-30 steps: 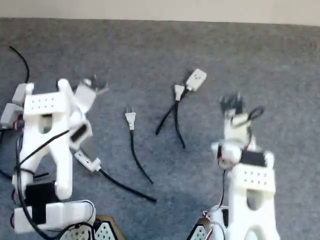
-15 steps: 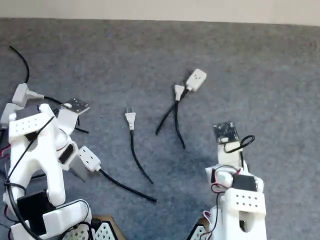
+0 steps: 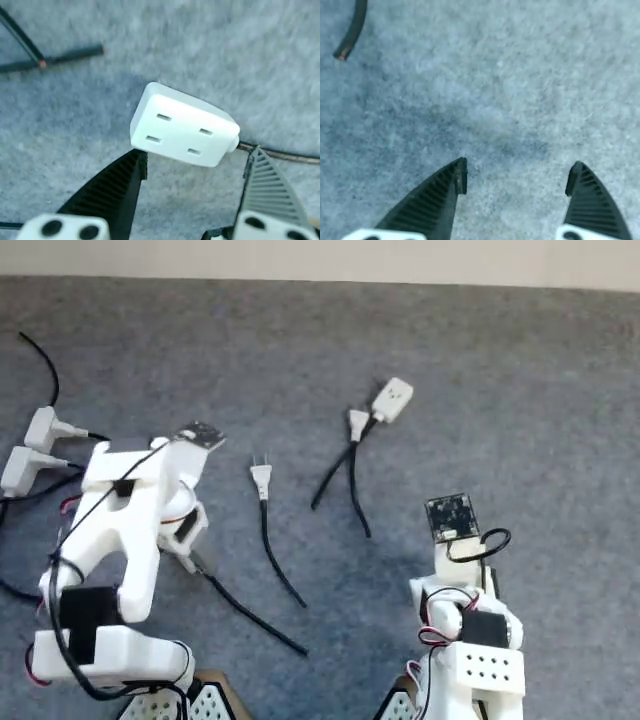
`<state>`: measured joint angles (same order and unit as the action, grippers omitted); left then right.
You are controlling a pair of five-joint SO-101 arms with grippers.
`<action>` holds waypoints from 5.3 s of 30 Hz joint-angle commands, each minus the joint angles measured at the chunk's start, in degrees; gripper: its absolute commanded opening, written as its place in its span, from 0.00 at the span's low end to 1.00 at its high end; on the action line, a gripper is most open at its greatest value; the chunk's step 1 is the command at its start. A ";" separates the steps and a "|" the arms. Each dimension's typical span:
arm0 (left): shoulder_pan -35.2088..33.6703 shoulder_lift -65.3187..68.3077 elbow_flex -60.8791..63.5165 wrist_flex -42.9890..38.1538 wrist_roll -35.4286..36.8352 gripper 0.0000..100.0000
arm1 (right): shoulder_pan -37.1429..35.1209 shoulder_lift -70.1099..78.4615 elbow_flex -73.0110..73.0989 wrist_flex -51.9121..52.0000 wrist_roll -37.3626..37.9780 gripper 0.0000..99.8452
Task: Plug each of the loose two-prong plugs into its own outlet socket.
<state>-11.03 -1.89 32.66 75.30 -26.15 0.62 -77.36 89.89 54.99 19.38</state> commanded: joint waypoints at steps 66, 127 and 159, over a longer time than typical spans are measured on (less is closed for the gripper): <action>24.31 15.43 -4.97 0.70 -27.69 0.01 | -1.45 -0.75 0.04 -2.77 -0.70 0.30; -13.32 -1.98 -2.95 -18.46 26.90 0.30 | -21.32 77.23 -82.59 8.84 -5.36 0.30; -12.00 2.07 -2.86 -20.66 26.99 0.30 | -23.52 111.34 -105.19 -2.95 -19.60 0.30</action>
<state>-23.78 0.57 30.29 54.99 0.48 -23.12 34.64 -11.74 53.14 0.57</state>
